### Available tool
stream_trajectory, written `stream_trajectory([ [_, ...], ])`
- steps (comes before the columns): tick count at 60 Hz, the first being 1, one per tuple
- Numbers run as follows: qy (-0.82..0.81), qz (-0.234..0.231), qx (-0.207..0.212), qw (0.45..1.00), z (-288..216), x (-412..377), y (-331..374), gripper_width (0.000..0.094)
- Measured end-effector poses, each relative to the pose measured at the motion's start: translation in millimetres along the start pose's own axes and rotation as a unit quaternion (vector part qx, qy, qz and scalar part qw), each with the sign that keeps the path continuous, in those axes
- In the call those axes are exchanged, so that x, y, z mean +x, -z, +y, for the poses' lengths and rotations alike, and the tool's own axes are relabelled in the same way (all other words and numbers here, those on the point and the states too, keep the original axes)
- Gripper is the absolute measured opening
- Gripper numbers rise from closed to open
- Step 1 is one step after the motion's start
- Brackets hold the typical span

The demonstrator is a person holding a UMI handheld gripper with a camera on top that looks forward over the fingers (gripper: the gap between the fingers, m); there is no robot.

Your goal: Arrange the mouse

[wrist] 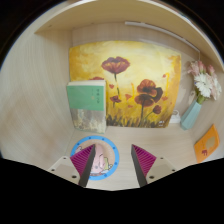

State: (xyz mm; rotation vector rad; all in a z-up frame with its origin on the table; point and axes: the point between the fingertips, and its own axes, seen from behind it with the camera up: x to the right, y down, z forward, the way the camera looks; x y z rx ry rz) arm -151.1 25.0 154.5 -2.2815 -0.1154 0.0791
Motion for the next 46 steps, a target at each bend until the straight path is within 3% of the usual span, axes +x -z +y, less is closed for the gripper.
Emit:
stream_trajectory([
  [14,-0.018,0.012,0.038,0.999,-24.3,71.2,65.4,0.0705],
  [46,-0.037,0.027,0.059,0.997,19.0,180.2,129.0,0.0694],
])
